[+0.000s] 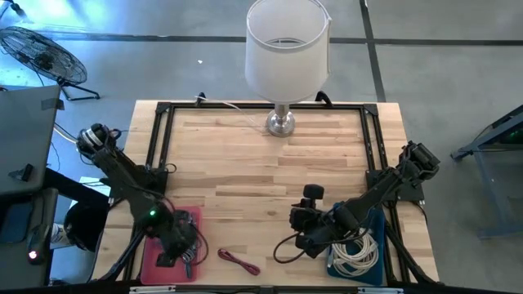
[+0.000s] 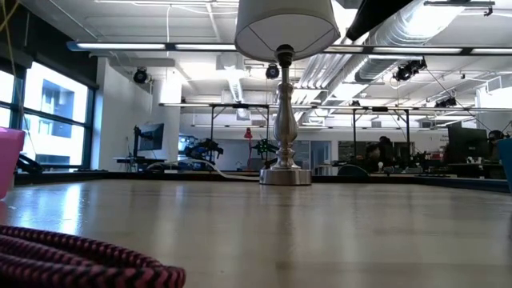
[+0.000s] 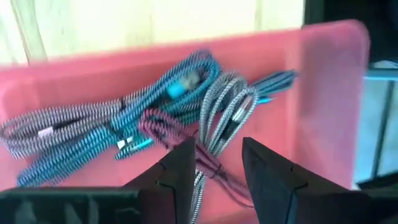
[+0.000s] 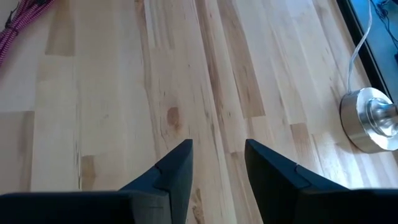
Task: Pick & Place USB Port
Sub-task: Put the bottom red USB cable into the pink bin
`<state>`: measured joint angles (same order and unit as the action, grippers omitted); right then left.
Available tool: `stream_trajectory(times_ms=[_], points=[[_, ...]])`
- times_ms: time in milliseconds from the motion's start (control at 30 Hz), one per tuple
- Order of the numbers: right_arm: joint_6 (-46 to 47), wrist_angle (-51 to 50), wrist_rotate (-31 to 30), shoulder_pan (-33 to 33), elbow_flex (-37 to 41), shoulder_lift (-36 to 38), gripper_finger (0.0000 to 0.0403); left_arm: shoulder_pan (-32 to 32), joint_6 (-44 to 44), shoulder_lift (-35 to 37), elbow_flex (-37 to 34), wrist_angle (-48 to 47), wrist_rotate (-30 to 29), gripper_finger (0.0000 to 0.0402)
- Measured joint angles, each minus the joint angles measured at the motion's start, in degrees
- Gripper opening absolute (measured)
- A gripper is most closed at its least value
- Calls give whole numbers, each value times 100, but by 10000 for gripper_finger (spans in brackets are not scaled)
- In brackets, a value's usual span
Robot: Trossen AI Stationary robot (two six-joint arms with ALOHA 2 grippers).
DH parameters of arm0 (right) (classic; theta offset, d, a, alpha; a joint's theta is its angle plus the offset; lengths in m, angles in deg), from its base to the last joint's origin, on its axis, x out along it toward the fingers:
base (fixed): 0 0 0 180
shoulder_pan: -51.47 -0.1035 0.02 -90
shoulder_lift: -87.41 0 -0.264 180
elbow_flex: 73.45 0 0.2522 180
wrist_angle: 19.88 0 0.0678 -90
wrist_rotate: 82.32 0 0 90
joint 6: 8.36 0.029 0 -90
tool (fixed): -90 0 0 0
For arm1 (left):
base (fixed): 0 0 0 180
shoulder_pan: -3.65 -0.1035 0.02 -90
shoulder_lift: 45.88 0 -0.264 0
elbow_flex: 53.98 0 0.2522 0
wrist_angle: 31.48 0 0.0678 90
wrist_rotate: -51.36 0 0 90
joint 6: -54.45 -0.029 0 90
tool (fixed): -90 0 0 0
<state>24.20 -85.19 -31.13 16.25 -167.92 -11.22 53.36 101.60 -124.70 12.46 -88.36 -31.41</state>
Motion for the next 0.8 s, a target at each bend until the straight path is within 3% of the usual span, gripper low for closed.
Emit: stream_trajectory(times_ms=[233, 467, 600, 800], points=[[39, 21, 2, -4, 0, 0, 138, -725, -1284, 2, 638, -58, 1037, 129], [42, 22, 37, -4, 0, 0, 138, -1163, -3002, 3, 1534, -69, 1276, 128], [42, 22, 39, -4, 0, 0, 138, -1276, -4273, 4, 1726, 27, 408, 128], [44, 20, 83, -4, 0, 0, 138, -1269, -5411, -6, 1727, 41, -2032, 128]])
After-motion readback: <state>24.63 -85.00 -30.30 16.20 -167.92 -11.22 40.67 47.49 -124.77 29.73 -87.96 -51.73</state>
